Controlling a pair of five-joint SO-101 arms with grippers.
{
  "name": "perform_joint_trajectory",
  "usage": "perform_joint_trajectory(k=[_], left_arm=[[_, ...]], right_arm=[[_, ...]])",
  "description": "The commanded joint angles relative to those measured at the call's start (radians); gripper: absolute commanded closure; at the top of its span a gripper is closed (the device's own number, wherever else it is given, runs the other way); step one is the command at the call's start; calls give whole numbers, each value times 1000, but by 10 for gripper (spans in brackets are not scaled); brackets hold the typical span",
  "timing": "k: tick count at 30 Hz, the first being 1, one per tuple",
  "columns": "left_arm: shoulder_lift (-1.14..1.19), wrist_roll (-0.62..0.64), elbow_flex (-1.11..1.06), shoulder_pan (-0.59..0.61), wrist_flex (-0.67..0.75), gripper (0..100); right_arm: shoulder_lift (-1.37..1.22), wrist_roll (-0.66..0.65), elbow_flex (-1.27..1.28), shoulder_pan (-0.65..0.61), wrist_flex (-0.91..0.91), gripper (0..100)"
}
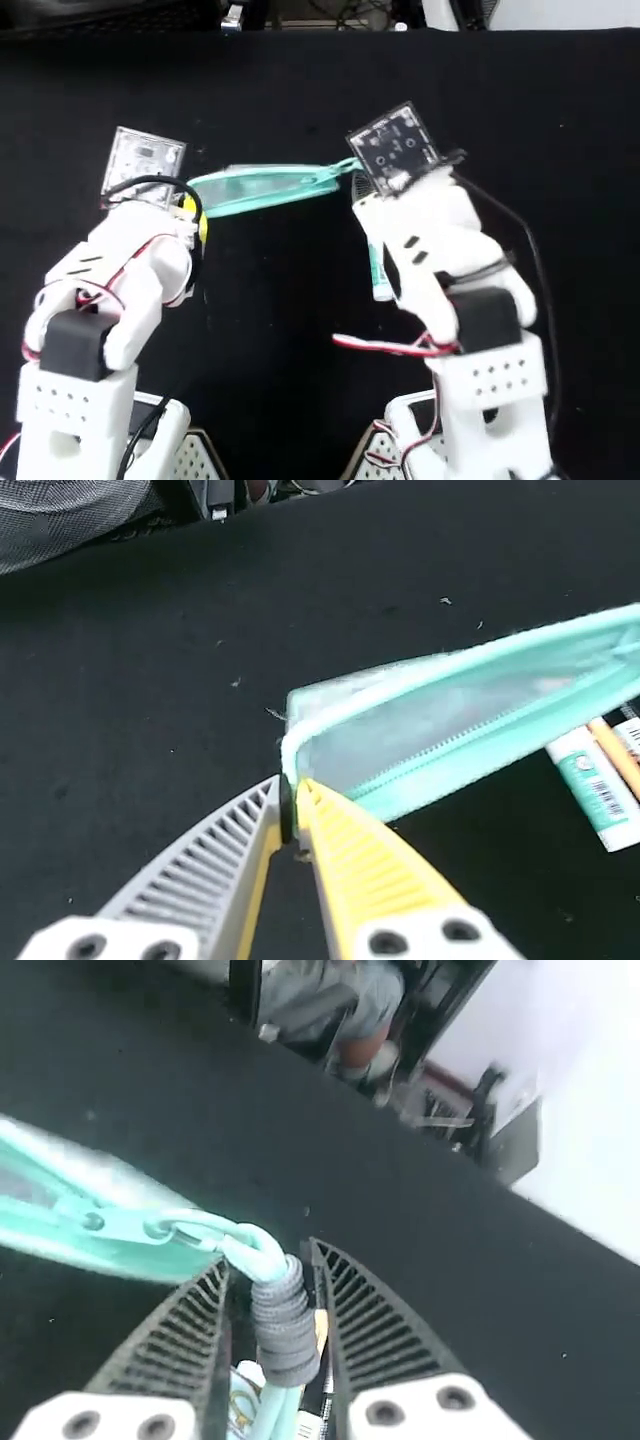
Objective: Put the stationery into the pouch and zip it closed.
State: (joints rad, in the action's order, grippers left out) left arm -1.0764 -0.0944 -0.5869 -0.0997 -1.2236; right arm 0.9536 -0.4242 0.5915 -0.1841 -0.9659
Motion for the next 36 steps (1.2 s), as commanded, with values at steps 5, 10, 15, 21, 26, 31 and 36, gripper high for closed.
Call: perform_joint_trajectory(k=[5, 10, 15, 21, 26, 31, 36], left_arm=[[6, 5, 140, 4, -86, 970], [-3, -18, 154, 22, -94, 970], [9, -23, 163, 70, -87, 970], [54, -25, 150, 64, -86, 969], [124, -25, 153, 68, -86, 876], [132, -25, 177, 70, -86, 902], [140, -26, 170, 70, -86, 906]], right_arm=[[41, 11, -35, -26, -41, 986], [41, 12, 38, -92, -34, 986], [42, 11, 41, -94, -34, 986], [42, 14, 44, -94, -34, 986], [42, 11, 44, -94, -38, 986], [42, 9, 44, -94, -40, 986], [42, 9, 45, -94, -41, 986]])
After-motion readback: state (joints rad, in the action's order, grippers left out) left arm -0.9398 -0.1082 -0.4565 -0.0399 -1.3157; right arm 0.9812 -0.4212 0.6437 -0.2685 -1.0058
